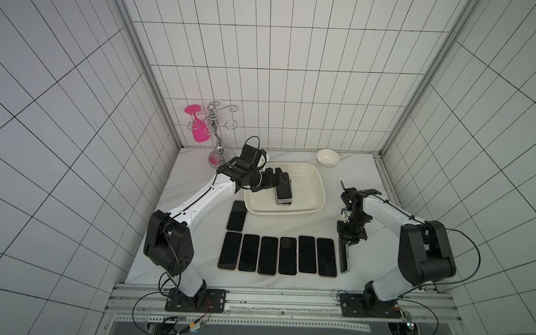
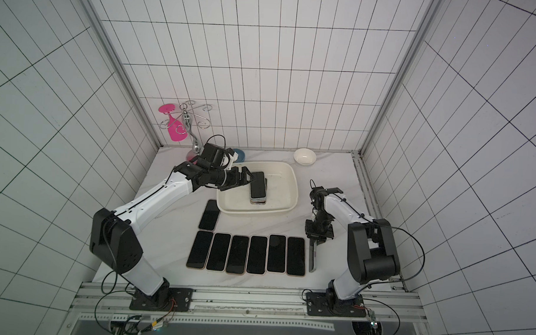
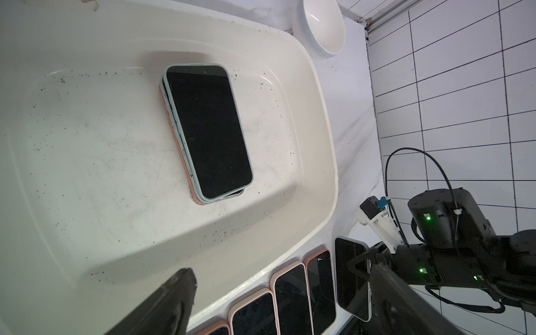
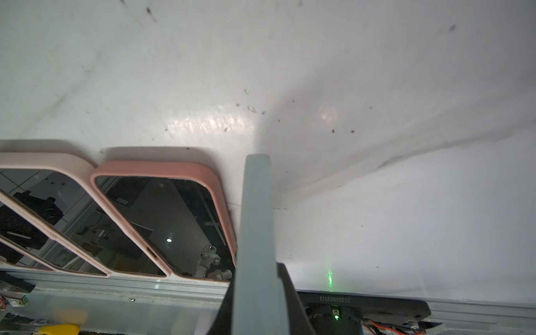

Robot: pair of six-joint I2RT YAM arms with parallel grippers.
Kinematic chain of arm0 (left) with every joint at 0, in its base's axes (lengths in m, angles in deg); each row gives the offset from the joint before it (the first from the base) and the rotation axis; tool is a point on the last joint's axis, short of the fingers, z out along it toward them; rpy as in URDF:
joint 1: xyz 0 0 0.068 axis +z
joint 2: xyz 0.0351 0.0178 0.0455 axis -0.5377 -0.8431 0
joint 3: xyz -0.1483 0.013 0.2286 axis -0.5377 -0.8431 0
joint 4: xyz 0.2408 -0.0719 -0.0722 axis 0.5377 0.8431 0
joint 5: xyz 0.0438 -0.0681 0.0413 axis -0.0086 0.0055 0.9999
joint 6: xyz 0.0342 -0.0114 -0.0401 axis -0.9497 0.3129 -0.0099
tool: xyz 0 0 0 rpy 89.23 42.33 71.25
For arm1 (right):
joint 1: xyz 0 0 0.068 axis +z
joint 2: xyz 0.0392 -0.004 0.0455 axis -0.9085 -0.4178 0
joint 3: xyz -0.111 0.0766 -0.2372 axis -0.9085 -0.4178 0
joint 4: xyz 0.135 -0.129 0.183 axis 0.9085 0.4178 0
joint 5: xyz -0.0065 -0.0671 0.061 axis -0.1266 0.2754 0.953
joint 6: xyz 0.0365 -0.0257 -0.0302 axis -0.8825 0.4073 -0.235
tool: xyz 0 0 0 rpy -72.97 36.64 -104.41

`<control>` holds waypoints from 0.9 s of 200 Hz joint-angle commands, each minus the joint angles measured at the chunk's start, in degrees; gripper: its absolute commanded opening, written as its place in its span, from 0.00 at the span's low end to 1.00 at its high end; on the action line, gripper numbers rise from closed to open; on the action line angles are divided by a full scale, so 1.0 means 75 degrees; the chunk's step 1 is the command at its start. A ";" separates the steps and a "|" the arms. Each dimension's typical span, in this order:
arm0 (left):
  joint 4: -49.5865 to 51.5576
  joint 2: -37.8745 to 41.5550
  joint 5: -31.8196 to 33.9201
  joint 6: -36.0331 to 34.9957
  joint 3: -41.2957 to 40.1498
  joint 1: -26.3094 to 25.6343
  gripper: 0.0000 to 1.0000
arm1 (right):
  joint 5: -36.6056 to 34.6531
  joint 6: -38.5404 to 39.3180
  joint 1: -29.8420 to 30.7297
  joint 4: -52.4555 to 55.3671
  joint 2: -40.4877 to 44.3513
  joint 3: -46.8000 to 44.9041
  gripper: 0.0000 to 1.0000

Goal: Take the phone out of the storage box
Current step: Place the phone at the center of the board.

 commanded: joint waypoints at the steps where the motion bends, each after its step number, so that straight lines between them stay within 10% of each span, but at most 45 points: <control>1: -0.0168 -0.0110 -0.0059 -0.0042 -0.0071 0.0000 0.98 | 0.0160 -0.0069 0.0067 -0.0171 -0.0160 -0.0277 0.01; 148: 0.0126 -0.0287 -0.0016 -0.0219 -0.0016 0.0000 0.98 | -0.0226 -0.0250 -0.1157 -0.0203 -0.0523 -0.0398 0.54; 160: 0.0154 -0.0325 -0.0014 -0.0212 -0.0004 0.0000 0.98 | -0.0237 -0.0237 -0.1271 -0.0214 -0.0575 -0.0392 0.67; 167: 0.0149 -0.0323 0.0008 -0.0202 0.0000 0.0000 0.98 | -0.0243 -0.0238 -0.1341 -0.0226 -0.0582 -0.0375 0.99; 180: 0.0158 -0.0344 0.0023 -0.0194 0.0000 0.0000 0.98 | -0.0235 -0.0226 -0.1477 -0.0257 -0.0518 -0.0351 0.99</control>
